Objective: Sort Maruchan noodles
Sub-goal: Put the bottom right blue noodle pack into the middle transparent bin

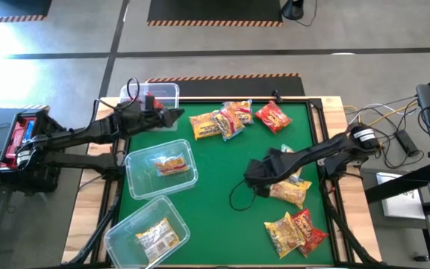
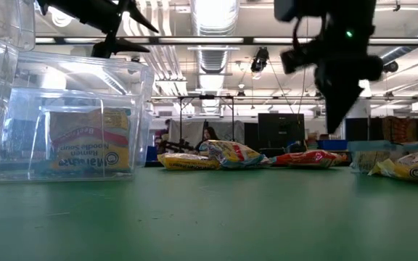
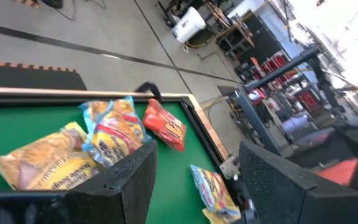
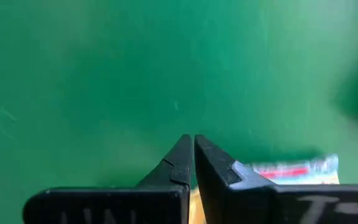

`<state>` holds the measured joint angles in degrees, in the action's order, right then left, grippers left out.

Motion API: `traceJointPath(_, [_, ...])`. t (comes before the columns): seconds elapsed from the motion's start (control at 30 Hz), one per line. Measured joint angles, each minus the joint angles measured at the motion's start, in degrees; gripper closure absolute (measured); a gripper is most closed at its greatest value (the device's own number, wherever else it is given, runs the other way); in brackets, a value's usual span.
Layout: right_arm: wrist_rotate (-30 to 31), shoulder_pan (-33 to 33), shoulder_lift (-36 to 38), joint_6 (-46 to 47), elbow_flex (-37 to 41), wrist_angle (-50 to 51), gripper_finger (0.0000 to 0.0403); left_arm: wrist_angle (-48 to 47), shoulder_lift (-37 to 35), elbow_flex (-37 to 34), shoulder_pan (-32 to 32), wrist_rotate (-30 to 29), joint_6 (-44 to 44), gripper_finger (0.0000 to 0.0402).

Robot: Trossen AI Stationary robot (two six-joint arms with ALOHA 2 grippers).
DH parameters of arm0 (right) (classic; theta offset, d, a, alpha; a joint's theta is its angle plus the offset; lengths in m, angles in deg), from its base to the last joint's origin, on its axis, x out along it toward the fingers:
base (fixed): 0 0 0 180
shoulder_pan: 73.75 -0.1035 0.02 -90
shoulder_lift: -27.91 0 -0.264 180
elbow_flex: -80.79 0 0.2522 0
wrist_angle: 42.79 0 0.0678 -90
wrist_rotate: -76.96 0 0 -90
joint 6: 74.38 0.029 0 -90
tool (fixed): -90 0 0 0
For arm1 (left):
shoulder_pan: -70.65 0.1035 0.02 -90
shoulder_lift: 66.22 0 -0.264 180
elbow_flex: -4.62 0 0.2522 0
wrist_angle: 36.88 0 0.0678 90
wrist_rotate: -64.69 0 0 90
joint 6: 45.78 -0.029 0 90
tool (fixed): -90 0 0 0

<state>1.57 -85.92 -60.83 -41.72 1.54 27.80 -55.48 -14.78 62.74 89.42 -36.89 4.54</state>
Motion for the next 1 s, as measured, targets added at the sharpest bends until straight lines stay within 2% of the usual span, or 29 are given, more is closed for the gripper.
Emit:
traceJointPath(0.13, [0.45, 1.10, 4.06, 0.92, -0.92, -0.77, 0.0394, 0.35, 0.00, 0.00, -0.40, 2.99, -0.21, 0.0192])
traceJointPath(0.23, [0.44, 2.10, 7.51, 5.17, -0.79, 2.66, 0.0394, 1.04, 0.00, -0.02, -1.10, 6.07, -0.58, 0.0192])
traceJointPath(0.47, [0.42, 5.74, 15.48, 17.70, -0.76, 21.28, 0.0394, 1.53, 0.22, -0.02, -4.86, 7.67, -1.46, 0.0192])
traceJointPath(0.57, [-1.10, 6.95, 17.21, 21.17, 0.23, 26.00, 0.0394, 2.26, 1.14, -0.02, -6.04, 7.64, -1.54, 0.0192])
traceJointPath(0.73, [-8.35, 7.35, 17.69, 20.95, 5.27, 25.65, 0.0394, 6.02, 4.14, -0.02, -8.06, 7.65, -1.57, 0.0192])
traceJointPath(1.0, [-9.13, 7.35, 17.76, 22.90, 13.84, 21.75, 0.0394, 13.57, 9.77, -0.02, -11.03, 8.36, -1.35, 0.0192])
